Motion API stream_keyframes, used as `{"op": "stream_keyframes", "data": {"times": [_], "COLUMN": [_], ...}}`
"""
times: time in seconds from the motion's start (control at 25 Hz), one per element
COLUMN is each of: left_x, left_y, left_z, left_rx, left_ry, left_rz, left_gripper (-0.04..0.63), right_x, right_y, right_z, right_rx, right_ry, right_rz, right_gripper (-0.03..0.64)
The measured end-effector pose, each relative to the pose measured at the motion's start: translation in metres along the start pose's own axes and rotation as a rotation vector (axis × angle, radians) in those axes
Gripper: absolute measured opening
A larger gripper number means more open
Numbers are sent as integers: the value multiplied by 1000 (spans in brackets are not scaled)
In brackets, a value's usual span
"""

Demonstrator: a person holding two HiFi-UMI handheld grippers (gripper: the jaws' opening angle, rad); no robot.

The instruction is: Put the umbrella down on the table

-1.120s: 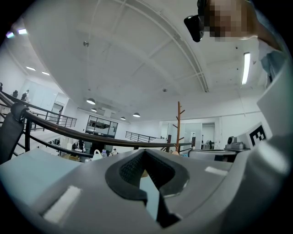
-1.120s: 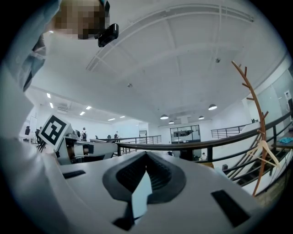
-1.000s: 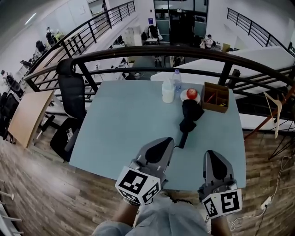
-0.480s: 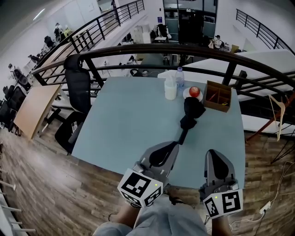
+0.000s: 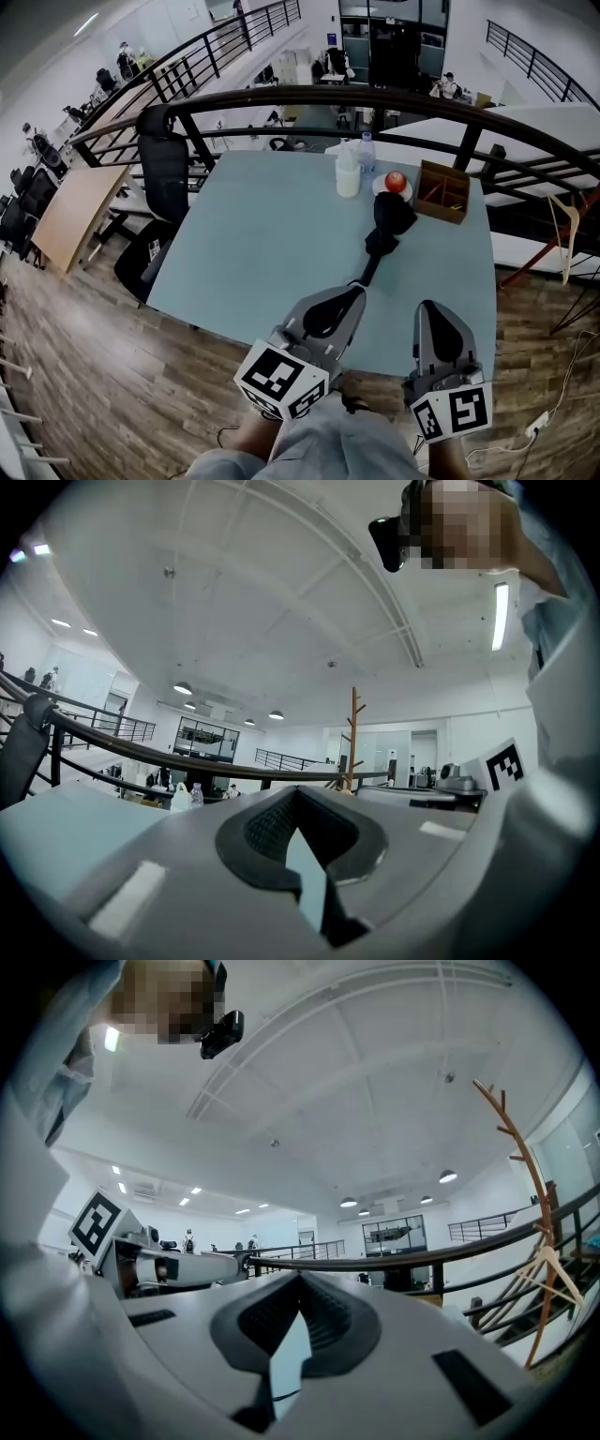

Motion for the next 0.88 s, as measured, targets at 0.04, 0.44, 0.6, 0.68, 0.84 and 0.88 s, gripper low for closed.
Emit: {"op": "stream_keyframes", "data": {"times": [0.04,0.44,0.6,0.68,0.84,0.88], "left_x": [0,4,2,1,-3,-3], "left_y": [1,10,12,12,14,15], "left_z": [0,-4,-4,-5,-3,-3], "left_rx": [0,1,-9,-5,-11,-11], "left_ry": [3,11,12,11,2,1], "left_rz": [-4,-9,-10,-18,-19,-20], "left_gripper": [5,5,5,5,5,5], "right_x": [0,1,-1,-1,-4,-5], "right_y": [0,-3,-3,-4,-2,-2], "right_z": [-1,-12,-14,-15,-16,-16], "right_rx": [2,6,1,-1,-1,-1], "right_ry": [1,-3,-4,-6,-9,-10], "right_rz": [-1,-1,0,0,3,5], "right_gripper": [-5,-5,-5,-5,-5,-5]}}
Point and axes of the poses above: the fingertips, and each gripper's own axes: z forward along the fingers, y to its right, x out of its top, the point moved 4 cm from there along -z, backward along the fingers, and after that the axes turned 3 degrees about -x, right-handed, at the moved point
